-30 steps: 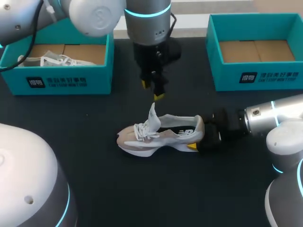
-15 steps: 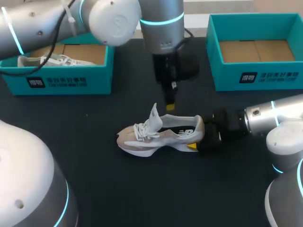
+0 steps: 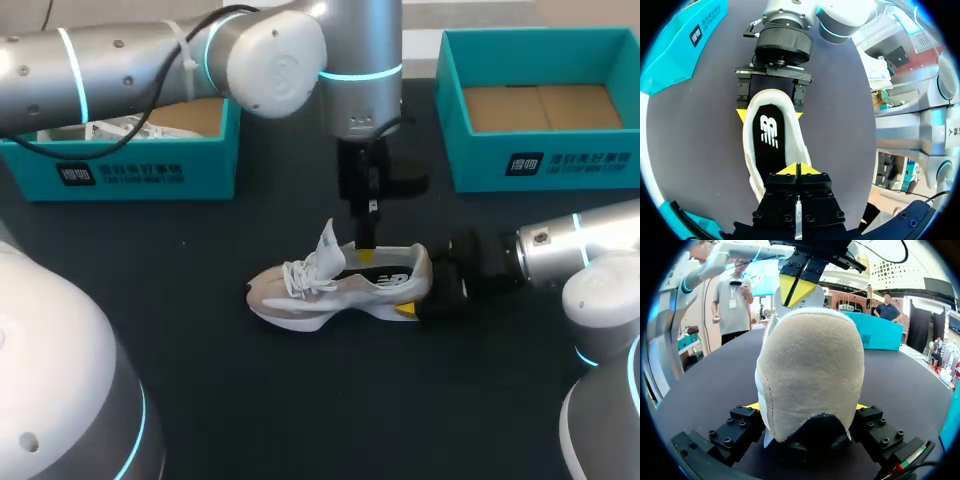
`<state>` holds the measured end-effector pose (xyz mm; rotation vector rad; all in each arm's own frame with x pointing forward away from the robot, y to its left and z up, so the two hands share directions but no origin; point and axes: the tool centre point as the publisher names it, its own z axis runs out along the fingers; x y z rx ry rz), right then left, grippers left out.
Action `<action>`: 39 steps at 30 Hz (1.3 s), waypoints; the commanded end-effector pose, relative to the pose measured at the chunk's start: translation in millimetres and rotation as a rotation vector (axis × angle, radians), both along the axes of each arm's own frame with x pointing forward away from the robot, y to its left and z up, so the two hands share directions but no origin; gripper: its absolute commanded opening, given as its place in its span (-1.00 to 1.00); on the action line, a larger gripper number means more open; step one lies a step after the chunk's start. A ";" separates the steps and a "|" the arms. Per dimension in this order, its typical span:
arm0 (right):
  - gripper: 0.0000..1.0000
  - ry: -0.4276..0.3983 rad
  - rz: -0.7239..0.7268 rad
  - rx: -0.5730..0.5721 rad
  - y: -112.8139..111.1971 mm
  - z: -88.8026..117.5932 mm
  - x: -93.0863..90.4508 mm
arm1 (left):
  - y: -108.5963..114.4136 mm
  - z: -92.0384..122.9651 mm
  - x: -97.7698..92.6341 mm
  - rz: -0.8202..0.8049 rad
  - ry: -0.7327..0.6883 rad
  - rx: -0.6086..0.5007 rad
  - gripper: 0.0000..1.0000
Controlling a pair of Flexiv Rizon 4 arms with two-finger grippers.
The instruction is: Take the shoe out of the shoebox, open the shoe tongue, remove and reinsert the insole, then place the shoe into the shoebox
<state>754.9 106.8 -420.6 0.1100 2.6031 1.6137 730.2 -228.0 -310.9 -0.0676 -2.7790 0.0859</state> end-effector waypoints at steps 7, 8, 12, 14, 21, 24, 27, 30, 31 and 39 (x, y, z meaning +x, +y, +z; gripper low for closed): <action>-1.00 0.001 -0.001 -0.003 4.0 -4.0 0.6 | -4.4 -1.5 2.8 -0.004 0.011 0.008 -1.00; -1.00 0.001 -0.001 -0.003 4.0 -4.0 0.6 | -4.4 -1.5 2.8 -0.004 0.011 0.008 -1.00; -1.00 0.001 -0.001 -0.003 4.0 -4.0 0.6 | -4.4 -1.5 2.8 -0.004 0.011 0.008 -1.00; -1.00 0.001 -0.001 -0.003 4.0 -4.0 0.6 | -4.4 -1.5 2.8 -0.004 0.011 0.008 -1.00; -1.00 0.001 -0.001 -0.003 4.0 -4.0 0.6 | -20.9 -22.7 -10.6 -0.058 -0.031 -0.040 -1.00; -1.00 0.001 -0.001 -0.003 4.0 -4.0 0.6 | -26.9 -31.7 -12.2 -0.070 -0.035 -0.059 -1.00; -1.00 0.001 -0.001 -0.003 4.0 -4.0 0.6 | -29.3 -39.1 -10.5 -0.060 -0.051 -0.076 -1.00; -1.00 0.001 -0.001 -0.003 4.0 -4.0 0.6 | -29.1 -43.1 -6.7 -0.043 -0.058 -0.086 -1.00; -1.00 0.001 -0.001 -0.003 4.0 -4.0 0.6 | -28.0 -43.8 -5.4 -0.029 -0.061 -0.098 -1.00; -1.00 0.001 -0.001 -0.003 4.0 -4.0 0.6 | -14.7 -43.4 5.1 0.010 -0.073 -0.075 -1.00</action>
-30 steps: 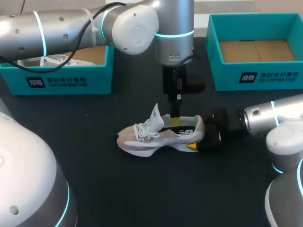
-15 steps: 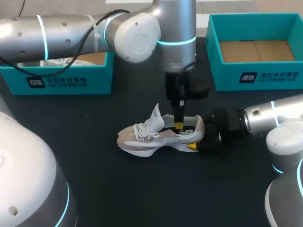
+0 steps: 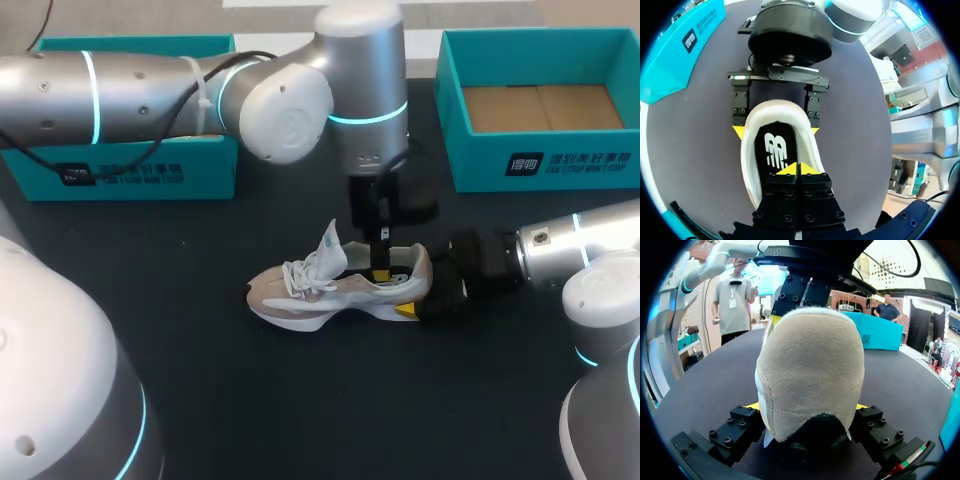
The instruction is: Take the shoe out of the shoebox, open the shoe tongue, remove and reinsert the insole, then place the shoe into the shoebox
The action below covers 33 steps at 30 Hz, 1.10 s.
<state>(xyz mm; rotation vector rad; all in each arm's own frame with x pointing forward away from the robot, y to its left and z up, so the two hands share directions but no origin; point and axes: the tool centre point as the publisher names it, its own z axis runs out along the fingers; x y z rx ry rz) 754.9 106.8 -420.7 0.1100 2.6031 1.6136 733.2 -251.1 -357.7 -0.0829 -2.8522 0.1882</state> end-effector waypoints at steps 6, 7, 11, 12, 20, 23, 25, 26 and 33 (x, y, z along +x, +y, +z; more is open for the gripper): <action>-1.00 0.001 -0.001 -0.003 4.0 -3.9 0.5 | 16.9 1.4 -1.5 0.004 0.010 0.012 -1.00; -1.00 0.001 -0.001 -0.003 4.0 -3.9 0.5 | 17.7 0.8 -2.2 0.007 0.015 0.013 -1.00; -1.00 0.001 -0.001 -0.003 4.0 -3.9 0.5 | 17.3 -2.2 -6.5 0.000 0.016 0.007 -1.00; -1.00 0.001 -0.001 -0.003 4.0 -3.9 0.5 | 16.3 -3.6 -7.6 -0.007 0.020 0.005 -1.00; -1.00 0.001 -0.001 -0.003 4.0 -3.9 0.5 | 10.0 -9.2 -12.8 -0.015 0.026 0.006 -1.00; -1.00 0.001 -0.001 -0.003 4.0 -3.9 0.5 | 9.4 -9.4 -13.0 -0.013 0.022 0.021 -1.00; -1.00 0.001 -0.001 -0.003 4.0 -3.9 0.5 | 9.4 -9.4 -13.0 -0.013 0.022 0.021 -1.00; -1.00 0.001 -0.001 -0.003 4.0 -3.9 0.5 | 9.4 -9.4 -13.0 -0.013 0.022 0.021 -1.00; -1.00 0.001 -0.001 -0.003 4.0 -3.9 0.5 | 9.4 -9.4 -13.0 -0.013 0.022 0.021 -1.00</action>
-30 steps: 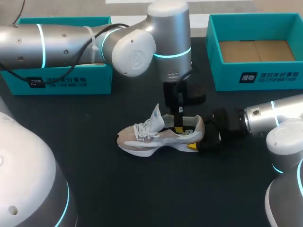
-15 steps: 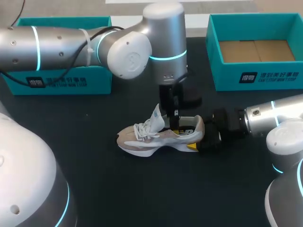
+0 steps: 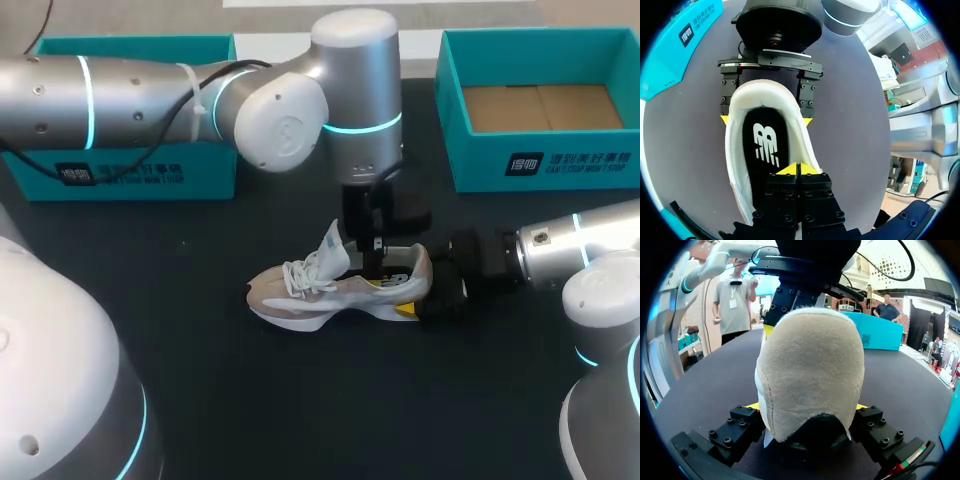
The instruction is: Take the shoe out of the shoebox, open the shoe tongue, remove and reinsert the insole, then place the shoe into the shoebox
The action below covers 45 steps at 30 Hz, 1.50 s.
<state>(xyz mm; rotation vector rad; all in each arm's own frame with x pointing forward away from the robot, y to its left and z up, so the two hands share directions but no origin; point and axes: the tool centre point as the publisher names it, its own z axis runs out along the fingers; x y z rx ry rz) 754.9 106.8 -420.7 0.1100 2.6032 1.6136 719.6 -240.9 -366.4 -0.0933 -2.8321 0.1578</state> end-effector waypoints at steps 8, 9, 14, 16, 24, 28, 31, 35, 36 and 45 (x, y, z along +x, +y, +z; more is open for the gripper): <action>-1.00 0.001 -0.001 -0.003 4.0 -3.9 0.5 | -4.4 -6.4 1.0 -0.006 -0.010 0.006 -1.00; -1.00 0.001 -0.001 -0.003 4.0 -3.9 0.5 | -5.7 -8.2 2.4 0.007 -0.009 0.001 -1.00; -1.00 0.001 -0.001 -0.003 4.0 -3.9 0.5 | -6.9 -13.1 5.9 -0.004 -0.053 -0.007 -1.00; -1.00 0.001 -0.001 -0.003 4.0 -3.9 0.5 | -7.2 -15.0 6.1 0.000 -0.068 -0.005 -1.00; -1.00 0.001 -0.001 -0.003 4.0 -3.9 0.5 | -5.6 -24.6 -1.9 -0.014 -0.125 -0.049 -0.76; -1.00 0.001 -0.001 -0.003 4.0 -3.9 0.5 | -4.2 -26.7 -2.3 -0.011 -0.132 -0.051 -0.73; -1.00 0.001 -0.001 -0.003 4.0 -3.9 0.5 | -4.3 -27.9 -0.7 -0.004 -0.134 -0.049 -0.67; -1.00 0.001 -0.001 -0.003 4.0 -3.9 0.5 | -4.3 -28.9 1.4 0.000 -0.136 -0.053 -0.72; -1.00 0.001 -0.001 -0.003 4.0 -3.9 0.5 | -4.3 -29.3 2.0 -0.001 -0.138 -0.056 -0.69; -1.00 0.001 -0.001 -0.003 4.0 -3.9 0.5 | -5.2 -30.7 5.8 -0.003 -0.177 -0.060 -0.40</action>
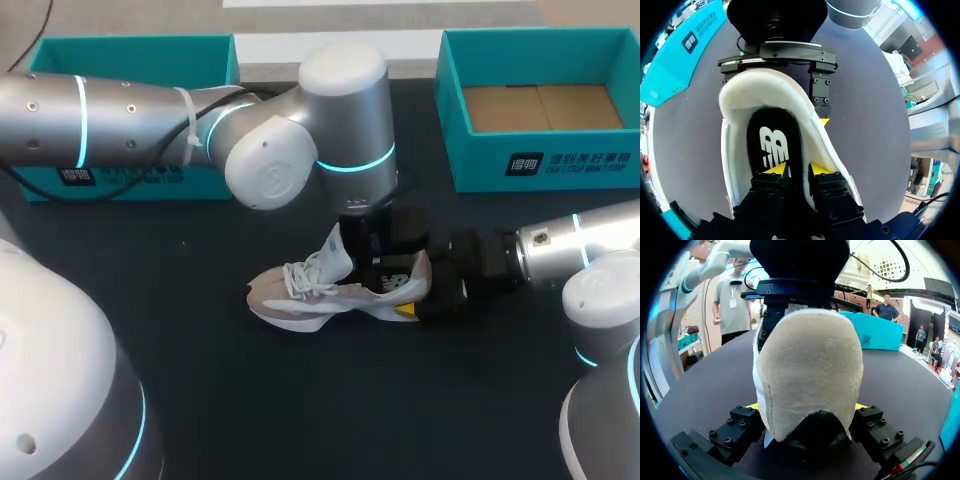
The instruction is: Take the shoe out of the shoebox, open the shoe tongue, remove and reinsert the insole, then place the shoe into the shoebox
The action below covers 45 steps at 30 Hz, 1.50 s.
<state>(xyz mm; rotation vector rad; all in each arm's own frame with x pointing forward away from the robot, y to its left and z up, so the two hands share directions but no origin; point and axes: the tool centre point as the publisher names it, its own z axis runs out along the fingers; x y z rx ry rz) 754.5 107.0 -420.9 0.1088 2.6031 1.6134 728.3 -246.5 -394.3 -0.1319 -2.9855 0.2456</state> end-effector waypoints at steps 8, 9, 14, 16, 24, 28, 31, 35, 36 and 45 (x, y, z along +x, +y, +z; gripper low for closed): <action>-1.00 0.001 -0.001 -0.002 3.7 -3.7 1.0 | -1.3 -11.7 2.9 0.011 -0.056 -0.005 -0.27; -1.00 0.001 -0.001 -0.002 3.7 -3.7 1.0 | -1.7 -15.2 3.9 0.003 -0.051 -0.012 -0.25; -1.00 0.001 -0.001 -0.002 3.7 -3.7 1.0 | -2.3 -25.4 4.1 -0.003 -0.073 -0.027 -0.20; -1.00 0.001 -0.001 -0.002 3.7 -3.7 1.0 | -2.7 -29.1 5.6 -0.005 -0.081 -0.031 -0.22; -1.00 0.001 -0.001 -0.002 3.7 -3.7 1.0 | -5.7 -42.6 16.2 0.010 -0.141 0.000 -1.00; -1.00 0.001 -0.001 -0.002 3.7 -3.7 1.0 | -0.6 -39.1 20.4 0.038 -0.128 -0.002 -1.00; -1.00 0.001 -0.001 -0.002 3.7 -3.7 1.0 | 5.6 -29.2 23.2 0.053 -0.115 0.002 -1.00; -1.00 0.001 -0.001 -0.002 3.7 -3.7 1.0 | 12.8 -17.6 24.9 0.070 -0.056 0.014 -1.00; -1.00 0.001 -0.001 -0.002 3.7 -3.7 1.0 | 14.2 -15.8 25.5 0.071 -0.053 0.019 -1.00; -1.00 0.001 -0.001 -0.002 3.7 -3.7 1.0 | 29.1 8.0 31.5 0.083 0.023 0.004 -1.00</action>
